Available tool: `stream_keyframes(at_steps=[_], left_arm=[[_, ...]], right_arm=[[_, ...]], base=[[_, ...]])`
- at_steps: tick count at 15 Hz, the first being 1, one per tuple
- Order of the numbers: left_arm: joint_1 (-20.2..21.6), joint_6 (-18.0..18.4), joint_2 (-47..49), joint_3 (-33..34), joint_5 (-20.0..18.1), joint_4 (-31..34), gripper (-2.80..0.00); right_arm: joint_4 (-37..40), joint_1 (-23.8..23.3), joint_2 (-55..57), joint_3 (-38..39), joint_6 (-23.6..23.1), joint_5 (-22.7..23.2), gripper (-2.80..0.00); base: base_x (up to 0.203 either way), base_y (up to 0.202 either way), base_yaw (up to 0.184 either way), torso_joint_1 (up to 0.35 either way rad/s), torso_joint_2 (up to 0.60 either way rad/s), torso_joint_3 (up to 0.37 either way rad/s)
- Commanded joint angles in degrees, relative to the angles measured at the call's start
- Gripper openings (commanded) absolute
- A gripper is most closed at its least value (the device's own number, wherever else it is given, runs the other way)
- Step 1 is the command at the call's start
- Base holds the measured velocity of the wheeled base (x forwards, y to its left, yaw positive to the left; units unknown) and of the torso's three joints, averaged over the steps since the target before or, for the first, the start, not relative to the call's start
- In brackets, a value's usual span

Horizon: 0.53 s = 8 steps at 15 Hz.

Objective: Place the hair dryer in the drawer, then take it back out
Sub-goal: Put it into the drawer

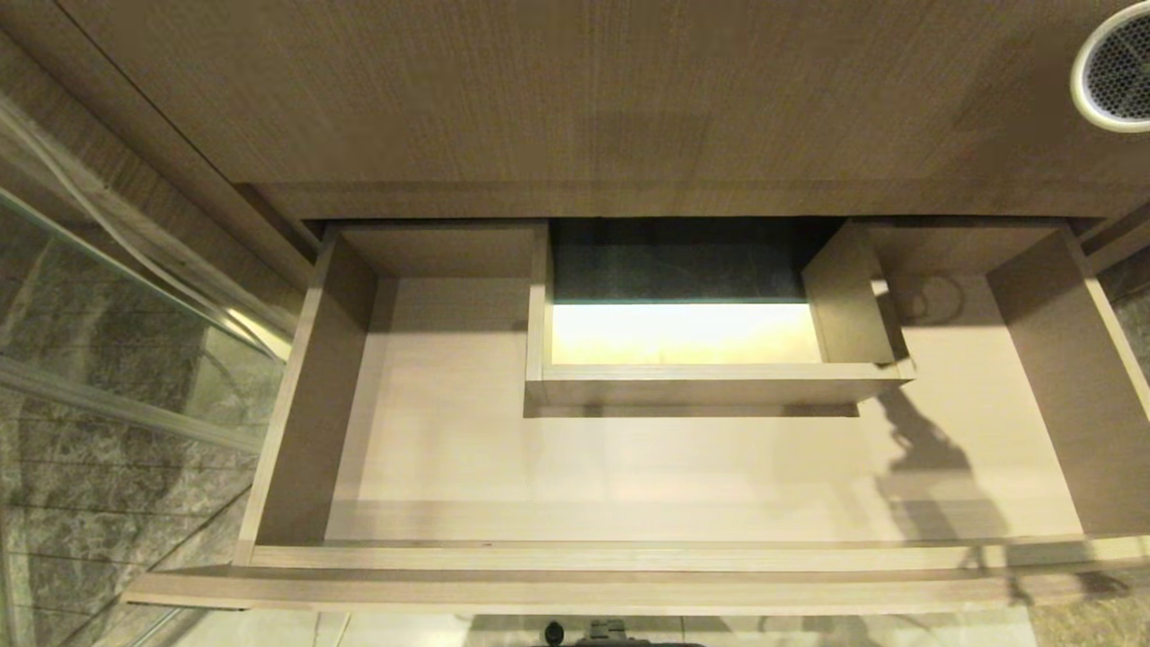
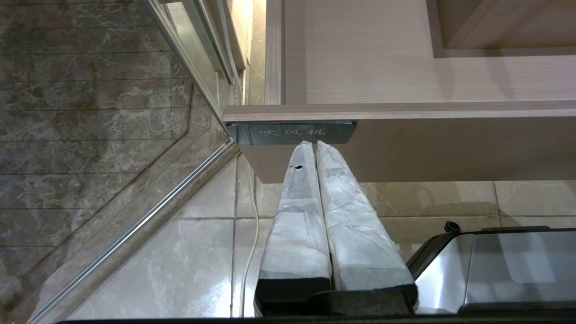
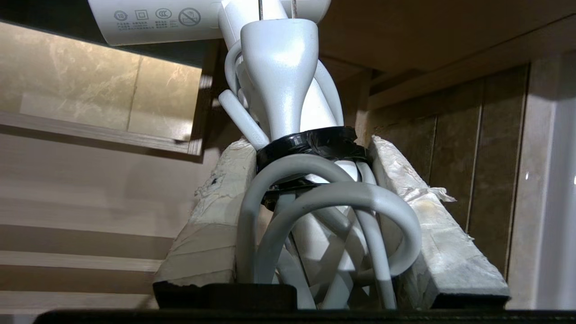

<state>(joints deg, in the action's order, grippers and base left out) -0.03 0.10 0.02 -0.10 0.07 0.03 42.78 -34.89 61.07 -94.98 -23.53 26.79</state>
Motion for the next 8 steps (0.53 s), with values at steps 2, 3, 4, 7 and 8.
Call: stream_keyframes(at_steps=[2,3,4,7,8], left_arm=[[-0.03,-0.01,-0.02,0.04,0.01,-0.03,-2.80],[-0.02,-0.01,0.03,0.07,0.01,-0.03,-2.80],[0.01,-0.01,-0.02,0.04,0.01,-0.03,-2.80],[-0.06,-0.01,-0.02,0.01,0.01,-0.03,-2.80],[0.00,-0.01,-0.02,0.01,0.01,-0.03,-2.80]], right_arm=[[1.31,0.00,-0.73,4.89,0.06,0.29,-2.80],[1.72,0.00,-0.94,6.30,-0.03,0.35,-2.80],[1.78,0.00,-1.15,7.78,-0.23,0.37,-2.80],[1.13,0.00,-1.54,14.01,-0.65,0.39,-2.80],[0.33,0.00,-1.61,16.75,-1.34,0.38,-2.80]], base=[[0.000,0.000,0.000,0.092,0.04,0.119],[0.000,0.000,0.000,0.045,0.05,0.048],[0.000,0.000,0.000,0.033,0.05,0.036],[0.000,0.000,0.000,0.015,0.01,0.039],[0.000,0.000,0.000,0.008,0.00,0.037]])
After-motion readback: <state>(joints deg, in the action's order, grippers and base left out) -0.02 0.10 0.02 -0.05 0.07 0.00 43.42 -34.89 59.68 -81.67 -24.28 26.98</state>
